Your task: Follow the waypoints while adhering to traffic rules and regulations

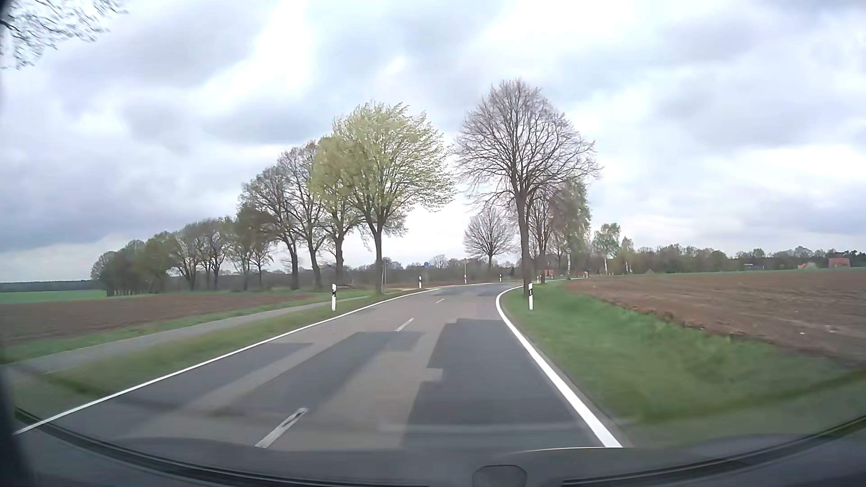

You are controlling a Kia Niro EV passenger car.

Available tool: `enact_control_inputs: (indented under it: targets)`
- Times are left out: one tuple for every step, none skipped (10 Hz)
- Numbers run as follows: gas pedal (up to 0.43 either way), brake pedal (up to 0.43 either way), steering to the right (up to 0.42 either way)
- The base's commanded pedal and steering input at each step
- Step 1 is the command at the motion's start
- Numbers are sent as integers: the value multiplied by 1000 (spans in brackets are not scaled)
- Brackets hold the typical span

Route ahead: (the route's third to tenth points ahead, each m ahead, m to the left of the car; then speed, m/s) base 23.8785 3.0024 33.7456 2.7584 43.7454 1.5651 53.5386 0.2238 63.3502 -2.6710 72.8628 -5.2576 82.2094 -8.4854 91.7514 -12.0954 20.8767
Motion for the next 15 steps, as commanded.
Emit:
enact_control_inputs:
  targets:
    - [189, 0, -1]
    - [189, 0, 0]
    - [189, 0, 1]
    - [189, 0, 4]
    - [189, 0, 16]
    - [189, 0, 23]
    - [189, 0, 23]
    - [189, 0, 23]
    - [189, 0, 24]
    - [189, 0, 25]
    - [189, 0, 26]
    - [189, 0, 27]
    - [189, 0, 29]
    - [189, 6, 38]
    - [189, 0, 39]
